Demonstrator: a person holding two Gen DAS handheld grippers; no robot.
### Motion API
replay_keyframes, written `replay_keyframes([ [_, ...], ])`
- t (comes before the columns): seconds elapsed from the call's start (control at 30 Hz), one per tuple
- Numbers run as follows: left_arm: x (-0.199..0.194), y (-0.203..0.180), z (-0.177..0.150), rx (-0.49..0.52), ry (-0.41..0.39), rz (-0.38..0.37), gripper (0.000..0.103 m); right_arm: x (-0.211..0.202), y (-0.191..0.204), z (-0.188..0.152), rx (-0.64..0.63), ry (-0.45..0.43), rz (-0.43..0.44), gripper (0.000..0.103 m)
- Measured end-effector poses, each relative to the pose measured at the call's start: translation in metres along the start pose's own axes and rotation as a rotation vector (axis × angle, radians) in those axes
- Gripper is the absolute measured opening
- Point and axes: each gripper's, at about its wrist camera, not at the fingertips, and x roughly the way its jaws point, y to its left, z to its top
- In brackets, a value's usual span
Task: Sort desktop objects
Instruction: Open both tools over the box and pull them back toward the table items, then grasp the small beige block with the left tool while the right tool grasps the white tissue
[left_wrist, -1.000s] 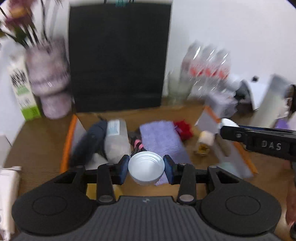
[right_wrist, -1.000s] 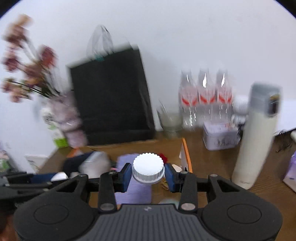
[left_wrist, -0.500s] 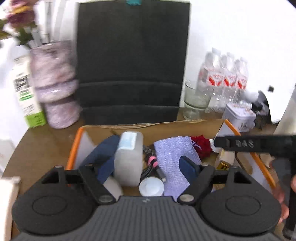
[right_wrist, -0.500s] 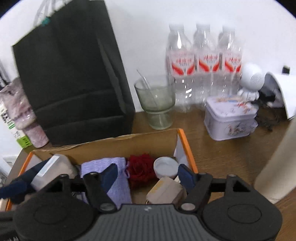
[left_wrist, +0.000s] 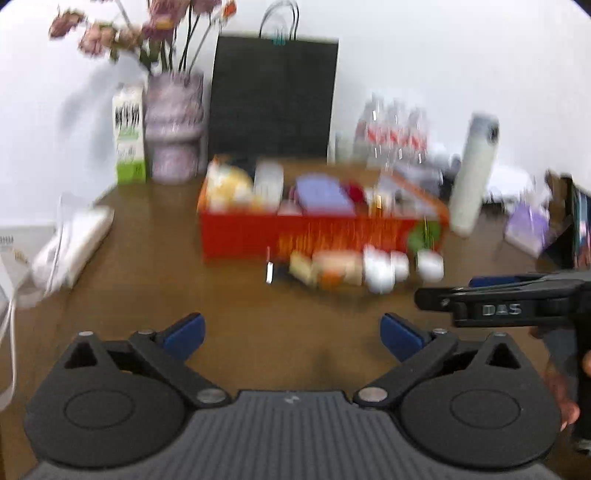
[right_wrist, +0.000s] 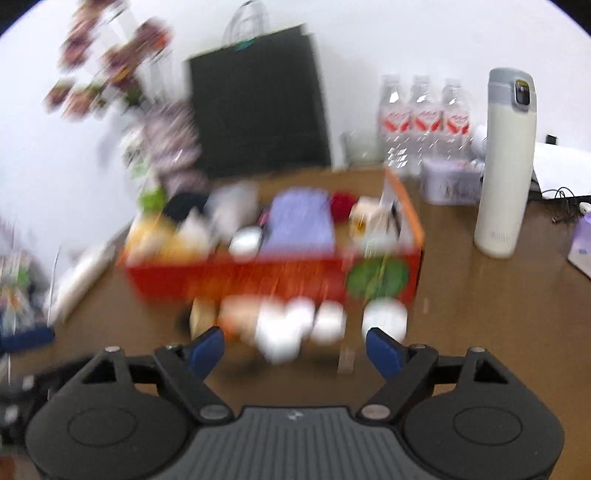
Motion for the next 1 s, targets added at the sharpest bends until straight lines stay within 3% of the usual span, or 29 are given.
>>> replay_keyframes([
  [0.17, -0.011, 0.007, -0.038, 0.022, 0.011, 0.036, 0.103, -0.029, 0.008, -0.063, 0.019, 0.041, 0.053, 0.084],
  [0.27, -0.011, 0.009, -0.044, 0.027, 0.019, 0.056, 0.103, -0.044, 0.019, -0.078, -0.052, -0.009, -0.007, 0.088],
  [0.37, -0.008, 0.012, -0.048, 0.005, 0.045, 0.052, 0.103, -0.052, 0.020, -0.084, -0.032, -0.046, -0.001, 0.089],
  [0.53, -0.002, 0.012, -0.051, 0.018, 0.086, 0.057, 0.103, -0.043, 0.015, -0.083, -0.002, -0.023, -0.007, 0.090],
  [0.73, 0.000, 0.006, -0.053, 0.063, 0.098, 0.077, 0.103, -0.042, 0.012, -0.084, 0.012, -0.026, -0.003, 0.090],
  [1.0, 0.000, 0.008, -0.053, 0.050, 0.100, 0.077, 0.103, -0.043, 0.014, -0.084, 0.001, -0.021, -0.011, 0.091],
])
